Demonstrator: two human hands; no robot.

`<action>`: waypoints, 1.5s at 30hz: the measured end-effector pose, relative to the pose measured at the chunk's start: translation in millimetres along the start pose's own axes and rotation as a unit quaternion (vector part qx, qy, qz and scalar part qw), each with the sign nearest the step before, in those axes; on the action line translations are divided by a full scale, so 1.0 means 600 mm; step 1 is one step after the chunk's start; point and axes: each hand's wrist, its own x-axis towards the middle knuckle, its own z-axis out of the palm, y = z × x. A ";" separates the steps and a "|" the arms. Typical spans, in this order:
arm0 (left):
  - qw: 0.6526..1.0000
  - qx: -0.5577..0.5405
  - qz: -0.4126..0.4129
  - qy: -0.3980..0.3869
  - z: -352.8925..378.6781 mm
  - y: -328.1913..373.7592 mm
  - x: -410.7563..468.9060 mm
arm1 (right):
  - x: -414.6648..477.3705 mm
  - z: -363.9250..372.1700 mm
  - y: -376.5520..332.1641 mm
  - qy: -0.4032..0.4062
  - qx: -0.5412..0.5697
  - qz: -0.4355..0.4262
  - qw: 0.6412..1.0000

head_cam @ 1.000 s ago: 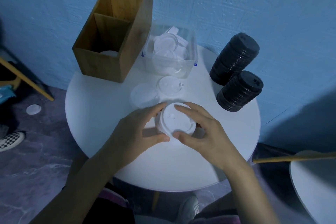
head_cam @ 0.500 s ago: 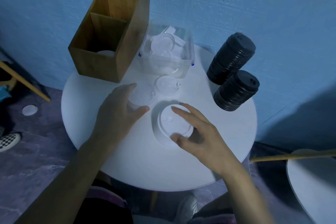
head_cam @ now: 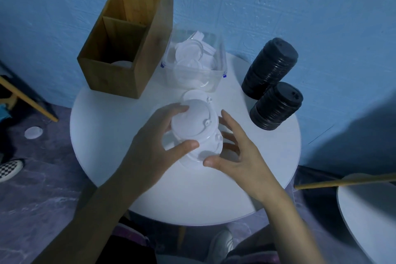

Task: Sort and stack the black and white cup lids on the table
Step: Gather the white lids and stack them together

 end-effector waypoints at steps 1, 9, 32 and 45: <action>1.000 0.010 0.004 0.000 0.003 0.000 -0.002 | -0.001 -0.002 -0.002 0.007 0.006 -0.010 1.000; 0.994 0.089 0.063 -0.030 0.008 -0.005 -0.003 | 0.000 -0.010 -0.010 0.022 -0.031 -0.055 0.998; 0.994 -0.006 -0.069 -0.080 0.036 -0.008 -0.028 | -0.005 0.001 0.013 0.112 0.114 -0.010 0.987; 0.993 0.020 -0.117 -0.018 0.054 0.016 -0.040 | -0.011 -0.012 0.034 0.238 0.064 0.025 0.969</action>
